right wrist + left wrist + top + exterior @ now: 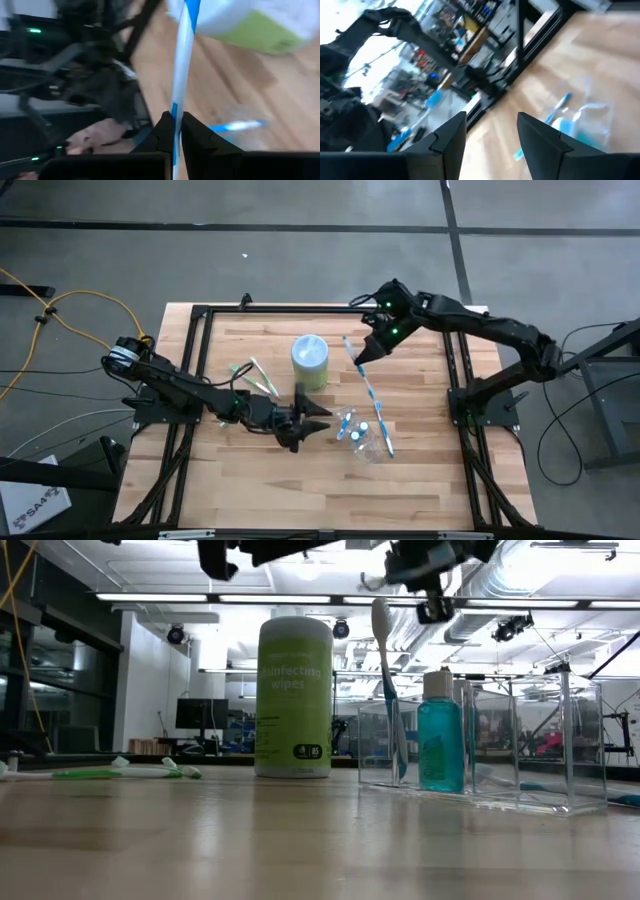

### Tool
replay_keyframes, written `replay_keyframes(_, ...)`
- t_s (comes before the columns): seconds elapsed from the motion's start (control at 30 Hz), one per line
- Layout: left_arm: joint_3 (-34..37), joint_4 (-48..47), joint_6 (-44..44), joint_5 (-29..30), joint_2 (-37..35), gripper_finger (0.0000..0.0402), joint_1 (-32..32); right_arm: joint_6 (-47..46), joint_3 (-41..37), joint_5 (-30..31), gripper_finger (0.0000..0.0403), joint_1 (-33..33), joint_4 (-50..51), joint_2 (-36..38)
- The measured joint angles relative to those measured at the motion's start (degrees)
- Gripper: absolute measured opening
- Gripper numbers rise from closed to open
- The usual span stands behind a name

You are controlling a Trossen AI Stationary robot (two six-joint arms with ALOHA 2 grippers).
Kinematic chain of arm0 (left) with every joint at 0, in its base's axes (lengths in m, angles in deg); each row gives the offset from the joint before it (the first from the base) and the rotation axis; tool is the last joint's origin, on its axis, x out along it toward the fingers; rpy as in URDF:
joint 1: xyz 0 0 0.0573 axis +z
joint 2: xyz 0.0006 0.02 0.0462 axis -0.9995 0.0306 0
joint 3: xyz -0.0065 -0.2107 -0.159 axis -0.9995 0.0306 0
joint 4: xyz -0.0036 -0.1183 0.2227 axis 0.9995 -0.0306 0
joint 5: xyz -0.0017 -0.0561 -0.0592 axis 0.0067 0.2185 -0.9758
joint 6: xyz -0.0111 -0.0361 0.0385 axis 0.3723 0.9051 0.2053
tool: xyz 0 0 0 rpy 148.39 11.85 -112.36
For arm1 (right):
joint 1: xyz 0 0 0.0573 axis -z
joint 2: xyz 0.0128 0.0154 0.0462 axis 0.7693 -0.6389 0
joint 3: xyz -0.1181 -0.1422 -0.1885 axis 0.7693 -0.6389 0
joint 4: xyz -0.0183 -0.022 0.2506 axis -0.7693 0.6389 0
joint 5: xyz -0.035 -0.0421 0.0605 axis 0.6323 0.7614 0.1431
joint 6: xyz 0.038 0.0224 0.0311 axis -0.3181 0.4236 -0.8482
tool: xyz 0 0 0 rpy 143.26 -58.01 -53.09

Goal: Pick & Place toothbrushing station
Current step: Put the top blue toothbrush into the transparent organizer

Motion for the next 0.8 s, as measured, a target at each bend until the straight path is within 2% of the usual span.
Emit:
replay_keyframes(0.13,0.0,0.5,-4.2,2.8,0.4,0.0169,0.1,-4.7,0.0,0.1,0.0008,-3.4,-5.9,0.0)
replay_keyframes(0.4,0.0,10.7,-18.3,9.6,4.6,0.0169,-0.8,-8.2,0.0,4.3,0.0008,-8.5,-10.5,0.0)
replay_keyframes(0.8,0.0,23.8,-40.0,18.0,9.5,0.0169,-1.9,-11.3,0.0,7.2,0.0008,-9.7,-13.2,0.0)
